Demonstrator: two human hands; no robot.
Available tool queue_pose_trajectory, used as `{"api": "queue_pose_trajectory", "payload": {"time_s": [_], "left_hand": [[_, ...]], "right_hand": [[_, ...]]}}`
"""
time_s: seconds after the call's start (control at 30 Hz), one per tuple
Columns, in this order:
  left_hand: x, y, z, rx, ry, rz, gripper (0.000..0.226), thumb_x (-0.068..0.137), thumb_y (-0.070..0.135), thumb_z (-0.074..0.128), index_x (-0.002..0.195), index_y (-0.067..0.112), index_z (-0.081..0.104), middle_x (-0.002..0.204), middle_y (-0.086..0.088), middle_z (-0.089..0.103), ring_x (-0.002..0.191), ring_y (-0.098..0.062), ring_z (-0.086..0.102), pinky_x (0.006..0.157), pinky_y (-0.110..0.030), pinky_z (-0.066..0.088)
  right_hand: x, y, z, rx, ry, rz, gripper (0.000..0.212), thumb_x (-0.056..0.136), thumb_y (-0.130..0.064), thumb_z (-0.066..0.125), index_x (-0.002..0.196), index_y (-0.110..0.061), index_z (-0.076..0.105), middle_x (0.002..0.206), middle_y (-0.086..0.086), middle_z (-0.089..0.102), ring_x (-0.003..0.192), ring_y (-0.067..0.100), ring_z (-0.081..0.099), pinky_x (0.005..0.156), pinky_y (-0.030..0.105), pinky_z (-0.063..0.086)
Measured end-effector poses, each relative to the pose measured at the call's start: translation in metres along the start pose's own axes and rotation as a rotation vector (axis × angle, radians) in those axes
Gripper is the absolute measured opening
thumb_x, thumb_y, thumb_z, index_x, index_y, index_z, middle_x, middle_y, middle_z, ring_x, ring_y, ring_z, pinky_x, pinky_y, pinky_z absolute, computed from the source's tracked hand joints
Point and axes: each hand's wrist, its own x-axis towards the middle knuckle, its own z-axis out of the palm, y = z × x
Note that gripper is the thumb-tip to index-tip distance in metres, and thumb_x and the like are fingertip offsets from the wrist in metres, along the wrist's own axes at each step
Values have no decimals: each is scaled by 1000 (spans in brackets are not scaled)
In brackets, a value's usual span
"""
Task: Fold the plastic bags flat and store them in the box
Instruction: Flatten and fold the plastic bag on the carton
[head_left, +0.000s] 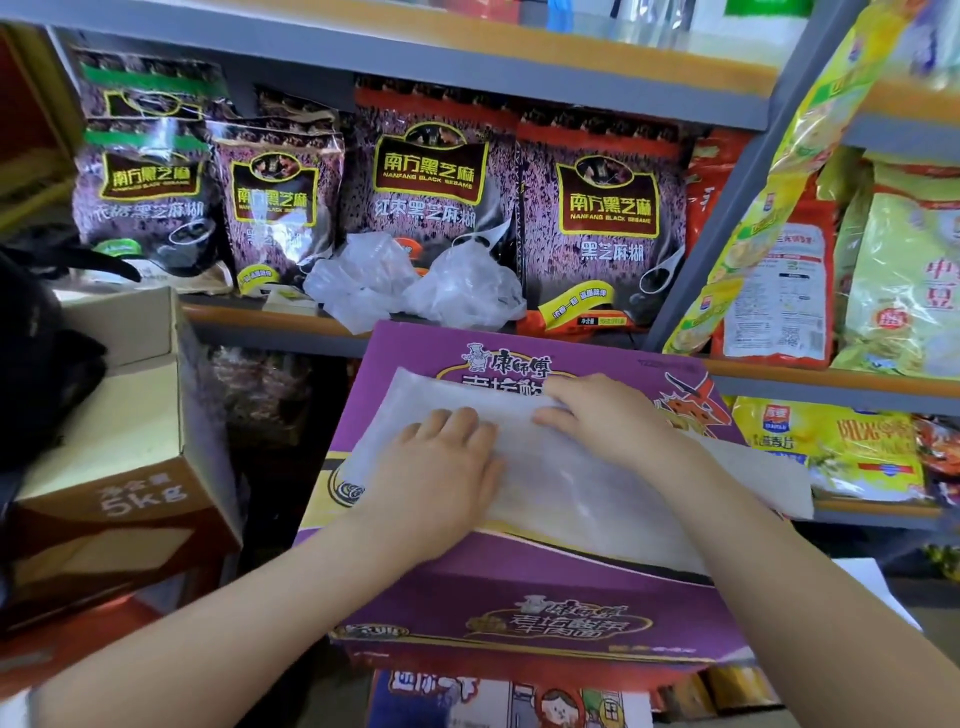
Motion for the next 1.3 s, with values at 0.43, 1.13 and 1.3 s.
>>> {"api": "queue_pose_trajectory", "payload": {"time_s": [0.43,1.13,1.3], "left_hand": [[18,-37,9,-28,-288,-72,125,38,92,-19,147,34,2,157,5,0,144,-20,-2,115,-37,-6],[31,-41,12,-33,-407,-19,137,25,99,-7,145,34,-12,155,1,-16,142,-23,-16,116,-43,-8],[33,-42,11,-3,-458,7,134,24,100,-6,143,39,-17,154,-2,-21,141,-27,-18,115,-46,-9]], "right_hand": [[16,14,10,184,84,72,24,91,-38,53,80,-17,49,68,-3,51,76,25,51,59,32,35],[-14,-32,47,2,-17,56,68,91,-55,6,150,-22,-1,159,-4,-8,145,11,-7,116,30,-6],[-44,10,46,-31,4,220,84,76,-66,-8,149,-26,-3,158,-7,-8,145,10,-7,116,30,-6]]}}
